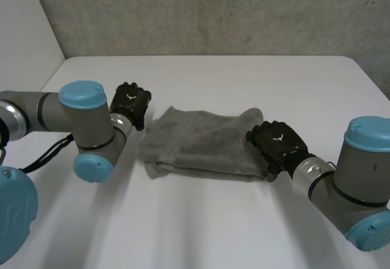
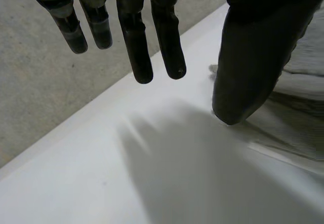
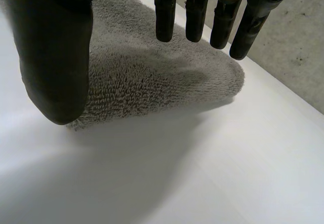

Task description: Fold the towel.

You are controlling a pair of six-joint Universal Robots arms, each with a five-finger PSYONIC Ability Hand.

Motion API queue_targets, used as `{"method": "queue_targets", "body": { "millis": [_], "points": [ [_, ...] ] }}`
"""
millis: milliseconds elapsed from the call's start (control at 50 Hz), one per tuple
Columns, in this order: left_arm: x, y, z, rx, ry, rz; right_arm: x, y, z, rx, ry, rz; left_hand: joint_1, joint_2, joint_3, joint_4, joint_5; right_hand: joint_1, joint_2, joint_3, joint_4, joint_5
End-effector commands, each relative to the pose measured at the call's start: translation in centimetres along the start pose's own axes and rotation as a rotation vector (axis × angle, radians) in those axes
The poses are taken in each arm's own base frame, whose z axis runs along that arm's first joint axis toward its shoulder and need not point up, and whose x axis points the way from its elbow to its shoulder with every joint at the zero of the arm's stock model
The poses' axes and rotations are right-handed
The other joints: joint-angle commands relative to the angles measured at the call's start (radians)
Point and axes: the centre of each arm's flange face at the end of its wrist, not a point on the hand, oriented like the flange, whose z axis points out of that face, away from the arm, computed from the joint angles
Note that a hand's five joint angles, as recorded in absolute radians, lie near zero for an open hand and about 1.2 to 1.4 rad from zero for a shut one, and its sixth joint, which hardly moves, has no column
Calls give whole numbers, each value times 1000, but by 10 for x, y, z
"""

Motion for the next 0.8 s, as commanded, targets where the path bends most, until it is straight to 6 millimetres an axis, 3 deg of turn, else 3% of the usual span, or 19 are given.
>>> {"method": "queue_targets", "body": {
  "millis": [20, 220, 400, 440, 560, 620, 680, 720, 800],
  "points": [
    [11, -14, -26, 0, 43, -28, -2, 4, -1, -12, -7, 3, -19, -25, -51, -59, -6, 60, 59, -42, -76, 28],
    [2, -48, -68, 45, 69, -142, -6, 10, -1, -33, -22, 10, -19, -25, -51, -59, -6, 280, 278, -42, -76, 248],
    [-2, -47, -90, 27, 112, -176, -7, 14, 3, -39, -33, 13, -19, -25, -51, -59, -6, 674, 672, -42, -76, 642],
    [0, -43, -95, 16, 116, -178, -7, 14, 4, -36, -35, 11, -19, -25, -51, -59, -6, 1026, 1025, -42, -76, 994],
    [2, -36, -98, -7, 122, -181, -2, 10, 1, -34, -25, 9, -19, -25, -51, -59, -6, 1028, 1026, -42, -76, 996],
    [1, -35, -99, -12, 120, -181, 4, 1, -8, -15, -4, -19, -19, -25, -51, -59, -6, 1028, 1026, -42, -76, 996],
    [0, -38, -101, -7, 115, -181, 19, 1, -16, -22, 42, -59, -22, -28, -51, -59, -9, 1028, 1026, -42, -76, 996],
    [-5, -41, -103, 0, 105, -183, 39, 1, -23, -41, 95, -127, -22, -28, -51, -59, -9, 1028, 1026, -42, -76, 996],
    [-11, -42, -106, 1, 92, -186, 54, -7, -27, -41, 123, -200, -36, -42, -51, -59, -24, 1028, 1026, -42, -76, 996]
  ]
}}
